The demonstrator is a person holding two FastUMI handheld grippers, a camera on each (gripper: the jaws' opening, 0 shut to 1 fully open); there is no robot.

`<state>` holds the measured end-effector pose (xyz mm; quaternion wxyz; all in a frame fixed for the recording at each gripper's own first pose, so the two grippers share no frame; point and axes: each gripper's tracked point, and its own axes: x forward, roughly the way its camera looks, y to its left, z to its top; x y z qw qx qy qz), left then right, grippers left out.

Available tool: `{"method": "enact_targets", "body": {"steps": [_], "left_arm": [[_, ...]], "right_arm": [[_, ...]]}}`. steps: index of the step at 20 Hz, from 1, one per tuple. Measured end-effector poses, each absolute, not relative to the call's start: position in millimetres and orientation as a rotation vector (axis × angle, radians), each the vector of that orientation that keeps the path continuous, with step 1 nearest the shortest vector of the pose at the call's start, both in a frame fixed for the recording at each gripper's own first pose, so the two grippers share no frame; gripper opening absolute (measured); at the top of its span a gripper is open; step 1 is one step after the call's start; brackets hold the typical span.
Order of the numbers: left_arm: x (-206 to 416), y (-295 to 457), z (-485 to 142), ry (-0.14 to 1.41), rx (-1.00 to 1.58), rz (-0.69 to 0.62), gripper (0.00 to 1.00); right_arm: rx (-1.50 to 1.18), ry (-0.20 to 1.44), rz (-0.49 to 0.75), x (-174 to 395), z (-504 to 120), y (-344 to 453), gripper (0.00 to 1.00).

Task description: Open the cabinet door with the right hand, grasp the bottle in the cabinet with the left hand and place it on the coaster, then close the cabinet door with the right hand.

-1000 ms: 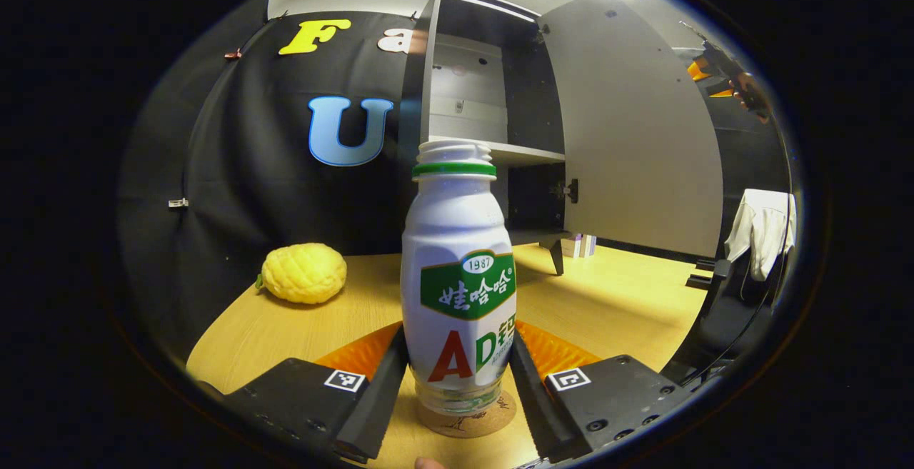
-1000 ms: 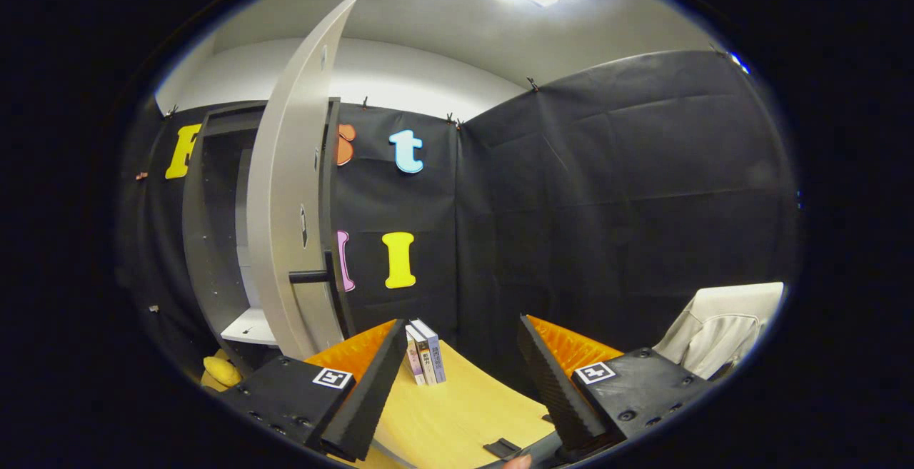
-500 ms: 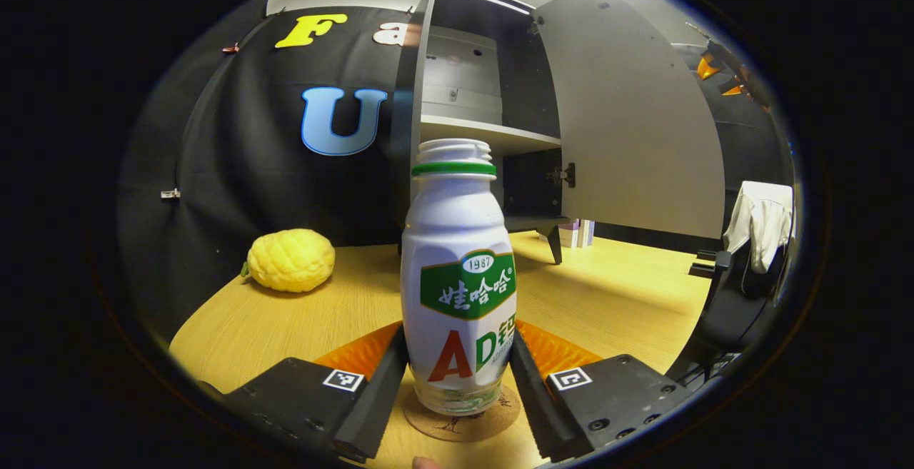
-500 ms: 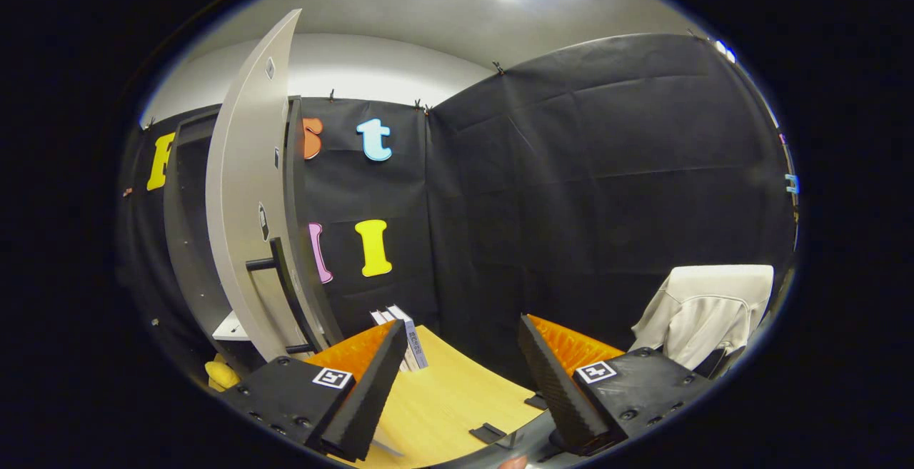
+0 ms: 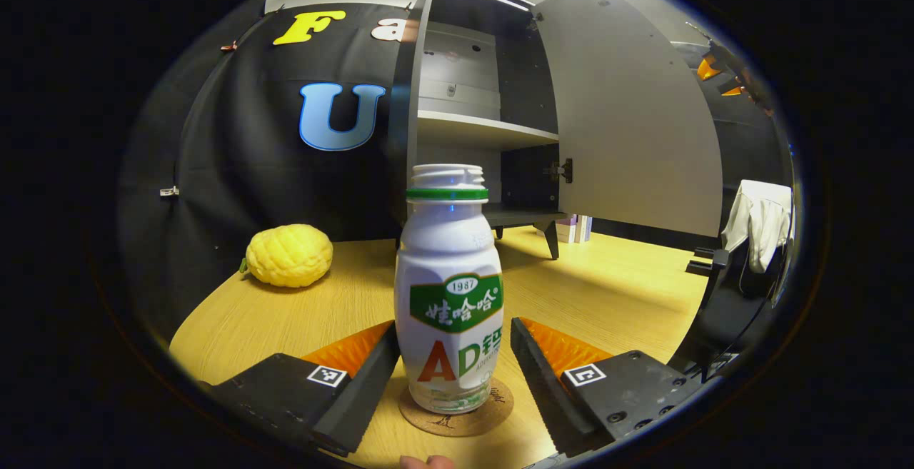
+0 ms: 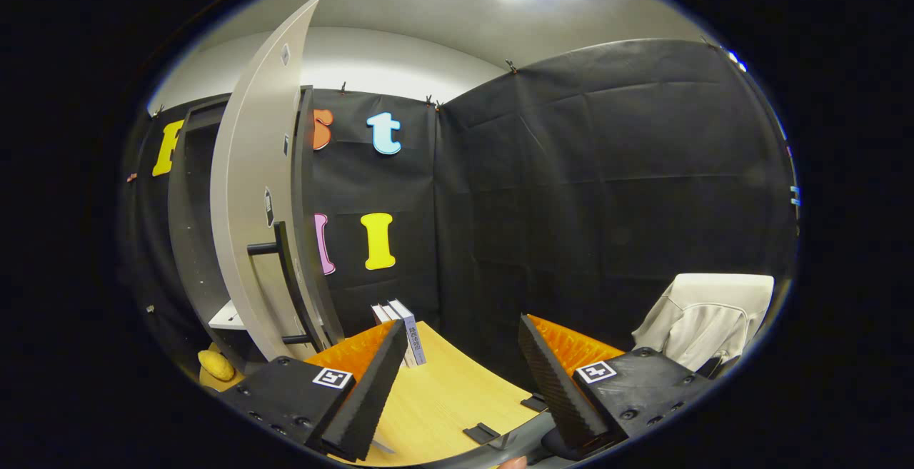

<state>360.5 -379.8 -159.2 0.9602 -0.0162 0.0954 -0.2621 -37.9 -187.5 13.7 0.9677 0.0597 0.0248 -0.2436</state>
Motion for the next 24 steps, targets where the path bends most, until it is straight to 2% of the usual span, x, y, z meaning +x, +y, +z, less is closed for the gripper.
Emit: {"method": "enact_targets", "body": {"steps": [10, 17, 24], "left_arm": [[356.3, -355.6, -119.6, 0.212, -0.059, -0.438, 0.95], [352.6, -347.8, -55.2, 0.174, -0.093, -0.371, 0.95], [348.2, -336.2, 9.9, 0.176, -0.11, -0.257, 0.95]], "right_arm": [[0.132, 0.057, -0.368, 6.2, 12.4, -159.7, 0.98], [0.139, 0.057, -0.264, 27.2, 12.9, -145.4, 0.98], [0.153, 0.056, -0.214, 27.6, 10.0, -141.7, 0.98]]}}
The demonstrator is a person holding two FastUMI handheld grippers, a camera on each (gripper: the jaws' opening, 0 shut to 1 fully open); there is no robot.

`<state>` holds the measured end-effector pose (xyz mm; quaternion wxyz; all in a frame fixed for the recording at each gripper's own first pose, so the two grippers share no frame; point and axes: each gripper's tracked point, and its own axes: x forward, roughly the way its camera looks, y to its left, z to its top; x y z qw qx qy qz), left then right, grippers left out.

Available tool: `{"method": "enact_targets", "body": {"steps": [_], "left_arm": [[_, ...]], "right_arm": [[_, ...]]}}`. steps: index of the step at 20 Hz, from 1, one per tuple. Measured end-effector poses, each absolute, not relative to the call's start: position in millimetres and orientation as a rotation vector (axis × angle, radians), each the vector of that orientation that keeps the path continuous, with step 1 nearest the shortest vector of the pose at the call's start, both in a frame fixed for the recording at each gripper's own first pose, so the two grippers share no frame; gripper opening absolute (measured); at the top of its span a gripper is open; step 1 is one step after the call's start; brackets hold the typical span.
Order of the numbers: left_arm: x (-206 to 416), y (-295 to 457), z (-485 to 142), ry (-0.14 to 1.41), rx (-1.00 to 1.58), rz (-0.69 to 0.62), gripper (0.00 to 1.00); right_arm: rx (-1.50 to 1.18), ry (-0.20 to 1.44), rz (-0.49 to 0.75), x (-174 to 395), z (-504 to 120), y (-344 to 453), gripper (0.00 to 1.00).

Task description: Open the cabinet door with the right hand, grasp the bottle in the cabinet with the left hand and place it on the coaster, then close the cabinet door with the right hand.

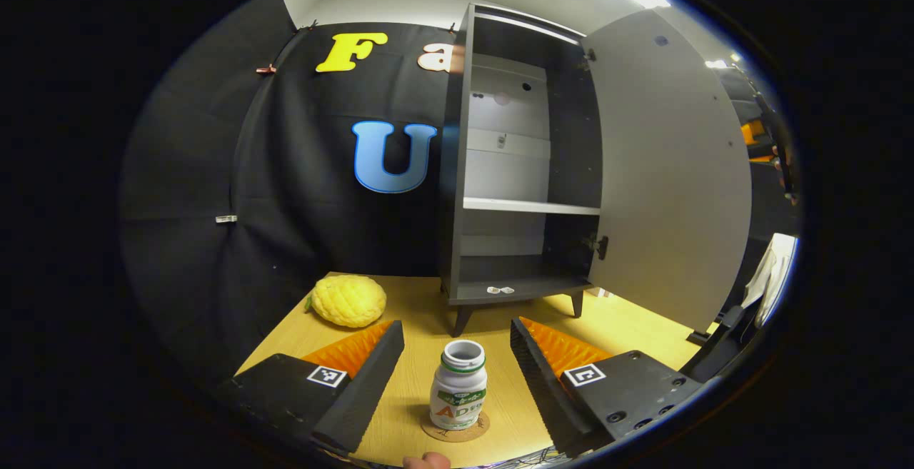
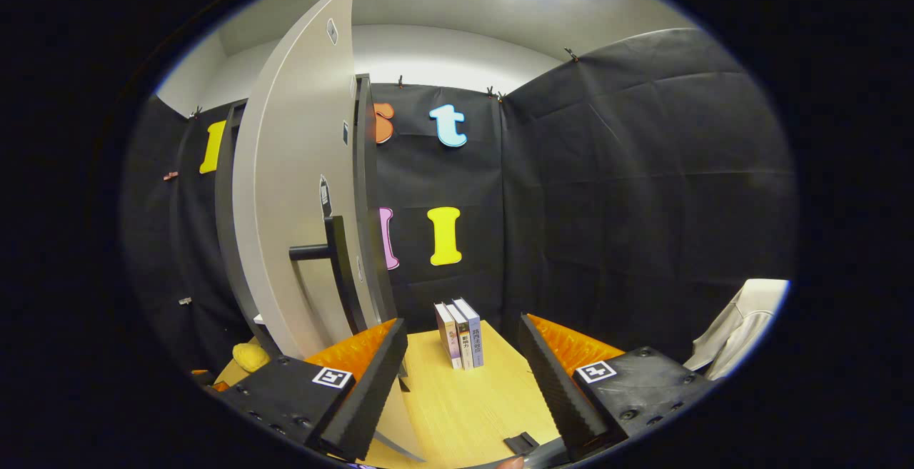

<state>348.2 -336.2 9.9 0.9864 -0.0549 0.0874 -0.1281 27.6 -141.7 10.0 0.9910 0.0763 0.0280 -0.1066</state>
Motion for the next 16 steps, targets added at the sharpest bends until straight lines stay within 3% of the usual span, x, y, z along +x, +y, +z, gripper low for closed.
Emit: {"method": "enact_targets", "body": {"steps": [4, 16], "left_arm": [[354.9, -318.3, 43.7, 0.148, -0.086, -0.185, 0.95], [357.4, -258.4, 67.4, 0.158, -0.056, -0.041, 0.94]], "right_arm": [[0.124, 0.034, -0.225, 26.0, 11.7, -139.7, 0.97], [0.148, 0.032, -0.243, 16.3, 12.4, -120.4, 0.97]]}}
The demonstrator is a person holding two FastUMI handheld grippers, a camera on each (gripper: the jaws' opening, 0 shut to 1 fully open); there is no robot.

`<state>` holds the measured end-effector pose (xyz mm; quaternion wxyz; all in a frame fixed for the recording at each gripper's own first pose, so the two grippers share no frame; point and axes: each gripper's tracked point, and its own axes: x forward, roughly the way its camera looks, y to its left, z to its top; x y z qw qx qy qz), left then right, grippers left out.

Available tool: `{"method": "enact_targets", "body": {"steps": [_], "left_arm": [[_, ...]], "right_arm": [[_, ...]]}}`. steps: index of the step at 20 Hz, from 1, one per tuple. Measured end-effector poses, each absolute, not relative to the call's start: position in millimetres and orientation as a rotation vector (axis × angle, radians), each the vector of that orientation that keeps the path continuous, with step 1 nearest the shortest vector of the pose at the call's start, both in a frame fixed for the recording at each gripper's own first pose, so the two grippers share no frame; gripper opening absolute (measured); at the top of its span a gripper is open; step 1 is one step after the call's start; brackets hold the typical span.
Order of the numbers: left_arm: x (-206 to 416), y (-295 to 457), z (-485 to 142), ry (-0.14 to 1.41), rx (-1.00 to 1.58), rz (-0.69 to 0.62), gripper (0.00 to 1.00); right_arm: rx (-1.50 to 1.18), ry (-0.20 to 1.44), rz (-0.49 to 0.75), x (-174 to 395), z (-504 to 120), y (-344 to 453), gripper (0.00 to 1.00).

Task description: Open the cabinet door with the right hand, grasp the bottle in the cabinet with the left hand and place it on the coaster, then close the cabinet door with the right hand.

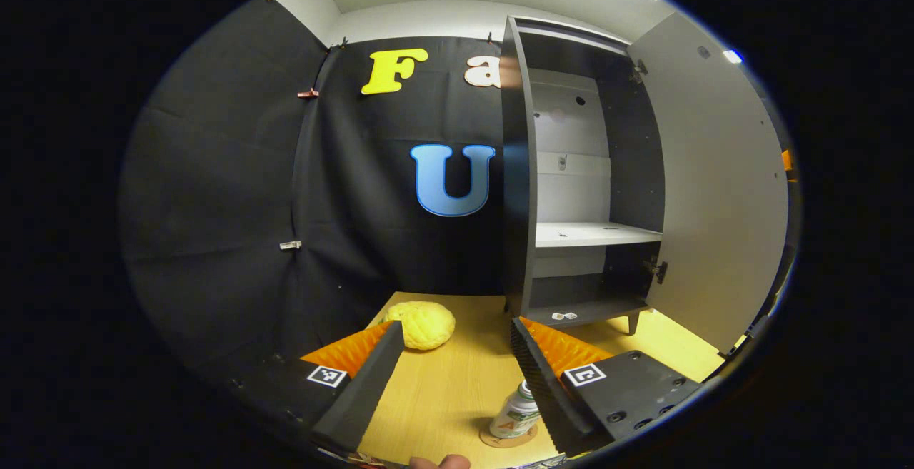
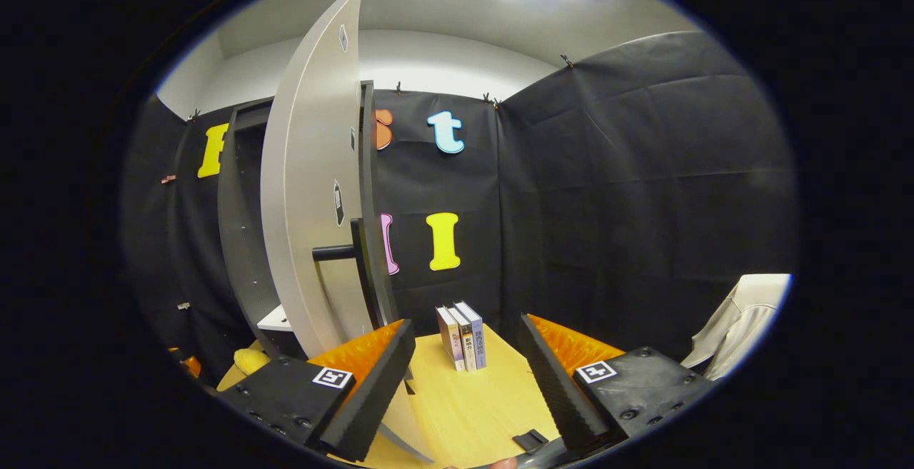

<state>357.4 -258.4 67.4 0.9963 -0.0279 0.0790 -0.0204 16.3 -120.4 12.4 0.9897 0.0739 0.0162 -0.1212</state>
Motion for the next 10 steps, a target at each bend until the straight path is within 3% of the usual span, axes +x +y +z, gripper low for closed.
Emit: {"method": "enact_targets", "body": {"steps": [10], "left_arm": [[357.8, -245.9, 76.0, 0.152, -0.034, -0.032, 0.94]], "right_arm": [[0.188, 0.044, -0.156, 12.5, 11.6, -74.3, 0.98]]}}
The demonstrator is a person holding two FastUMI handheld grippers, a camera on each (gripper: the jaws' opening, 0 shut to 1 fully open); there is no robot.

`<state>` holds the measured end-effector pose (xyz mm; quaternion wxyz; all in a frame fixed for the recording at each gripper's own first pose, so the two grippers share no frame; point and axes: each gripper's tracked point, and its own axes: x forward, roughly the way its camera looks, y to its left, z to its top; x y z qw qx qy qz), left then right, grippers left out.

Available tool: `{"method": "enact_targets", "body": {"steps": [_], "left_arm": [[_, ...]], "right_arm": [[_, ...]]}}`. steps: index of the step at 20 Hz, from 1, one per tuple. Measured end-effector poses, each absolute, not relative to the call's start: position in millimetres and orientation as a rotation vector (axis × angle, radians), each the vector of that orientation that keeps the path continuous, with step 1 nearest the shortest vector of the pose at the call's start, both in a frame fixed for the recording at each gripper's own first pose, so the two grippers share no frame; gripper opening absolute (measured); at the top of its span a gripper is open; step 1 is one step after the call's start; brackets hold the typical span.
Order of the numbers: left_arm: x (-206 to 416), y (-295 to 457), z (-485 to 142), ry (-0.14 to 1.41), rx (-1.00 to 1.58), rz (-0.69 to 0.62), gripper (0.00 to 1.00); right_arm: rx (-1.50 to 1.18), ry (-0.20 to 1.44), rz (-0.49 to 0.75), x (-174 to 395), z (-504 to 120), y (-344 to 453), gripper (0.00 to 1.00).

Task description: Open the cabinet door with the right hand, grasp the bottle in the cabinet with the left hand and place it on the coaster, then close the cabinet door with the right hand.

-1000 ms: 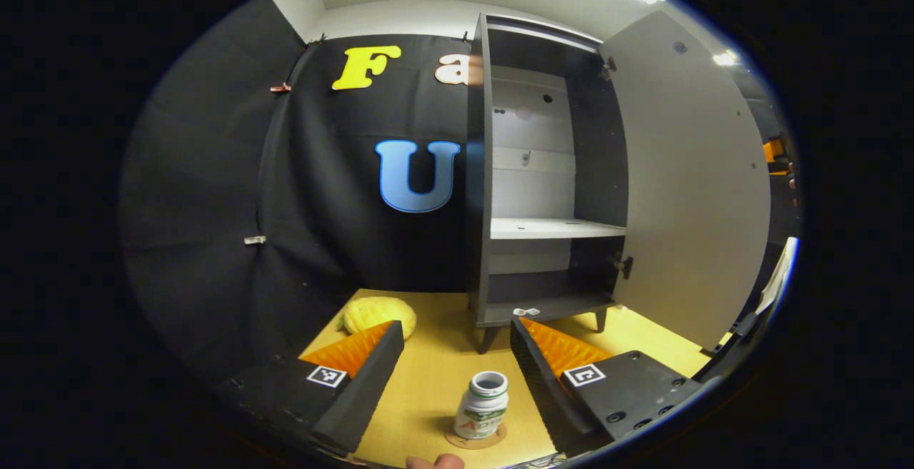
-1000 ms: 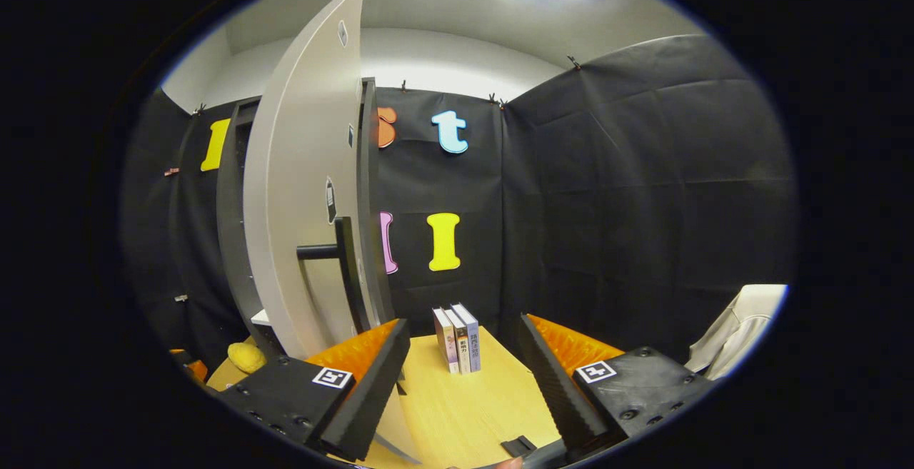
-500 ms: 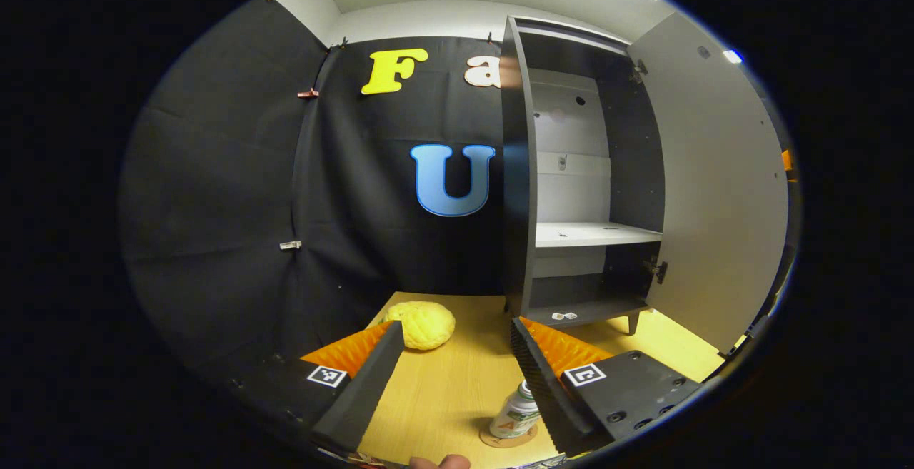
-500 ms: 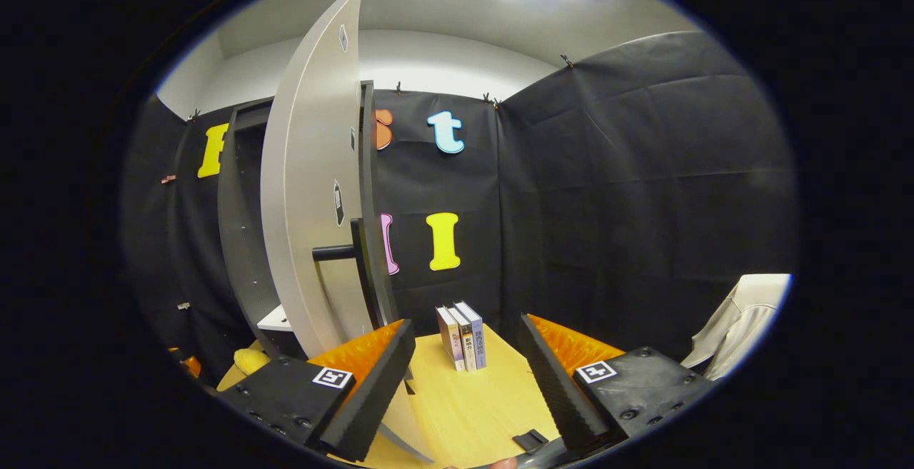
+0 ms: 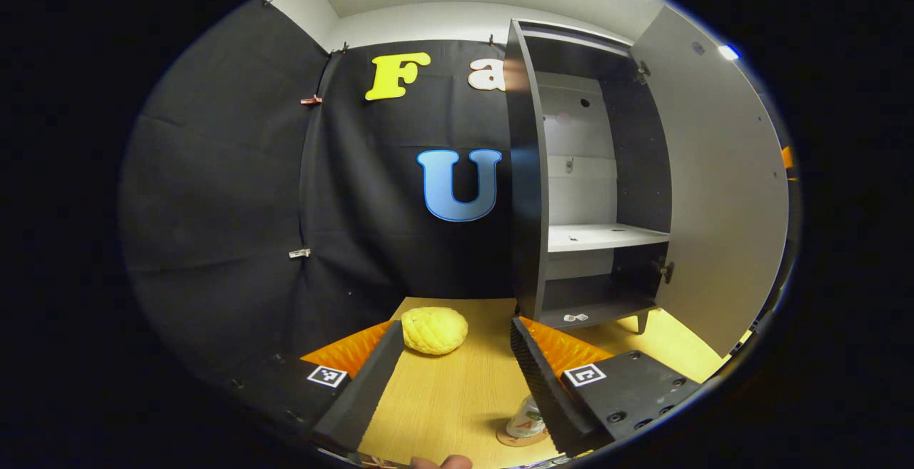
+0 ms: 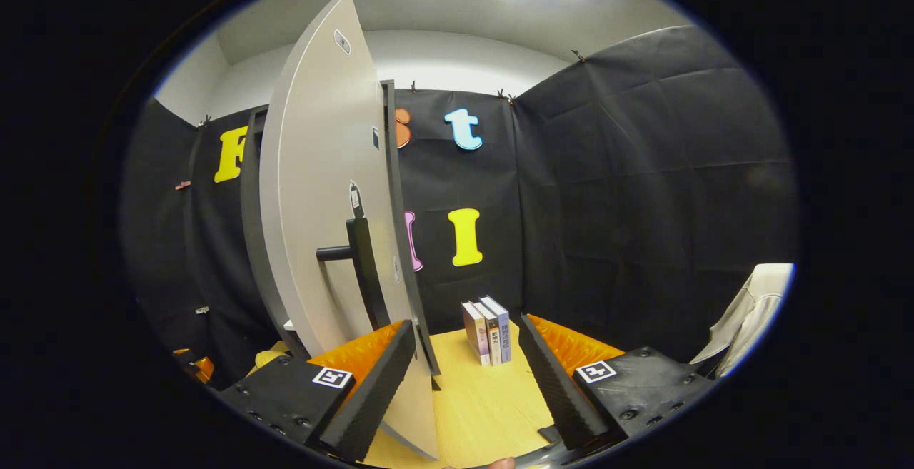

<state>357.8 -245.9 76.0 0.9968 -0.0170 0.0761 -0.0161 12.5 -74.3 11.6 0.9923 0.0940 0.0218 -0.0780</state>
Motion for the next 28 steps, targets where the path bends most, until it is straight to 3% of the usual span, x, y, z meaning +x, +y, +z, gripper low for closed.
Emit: {"method": "enact_targets", "body": {"steps": [22, 28], "left_arm": [[348.4, -238.6, 63.9, 0.177, -0.026, -0.019, 0.94], [348.2, -236.5, 62.7, 0.179, -0.029, -0.009, 0.94]], "right_arm": [[0.275, 0.12, 0.19, 43.2, 0.0, 98.1, 0.98], [0.265, 0.15, 0.23, 45.1, -11.3, 118.3, 0.98]]}}
